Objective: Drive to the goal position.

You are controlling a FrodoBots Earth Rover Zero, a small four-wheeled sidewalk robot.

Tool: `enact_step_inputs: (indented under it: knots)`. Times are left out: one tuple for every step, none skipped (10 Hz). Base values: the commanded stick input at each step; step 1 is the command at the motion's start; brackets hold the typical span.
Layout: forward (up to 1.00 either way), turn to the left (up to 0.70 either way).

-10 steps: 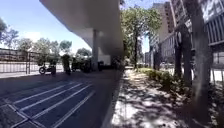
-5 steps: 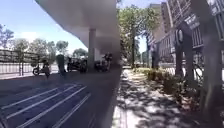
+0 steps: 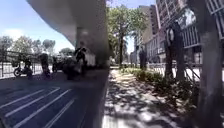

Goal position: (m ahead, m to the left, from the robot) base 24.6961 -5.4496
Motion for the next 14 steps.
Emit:
enact_step_inputs:
  knots:
    - [0.45,0.00]
    - [0.45,0.00]
    - [0.45,0.00]
    - [0.45,0.00]
    - [0.45,0.00]
    - [0.45,0.00]
    - [0.45,0.00]
    - [0.45,0.00]
    - [0.45,0.00]
    - [0.45,0.00]
    - [0.45,0.00]
    - [0.45,0.00]
    - [0.45,0.00]
    - [0.50,0.00]
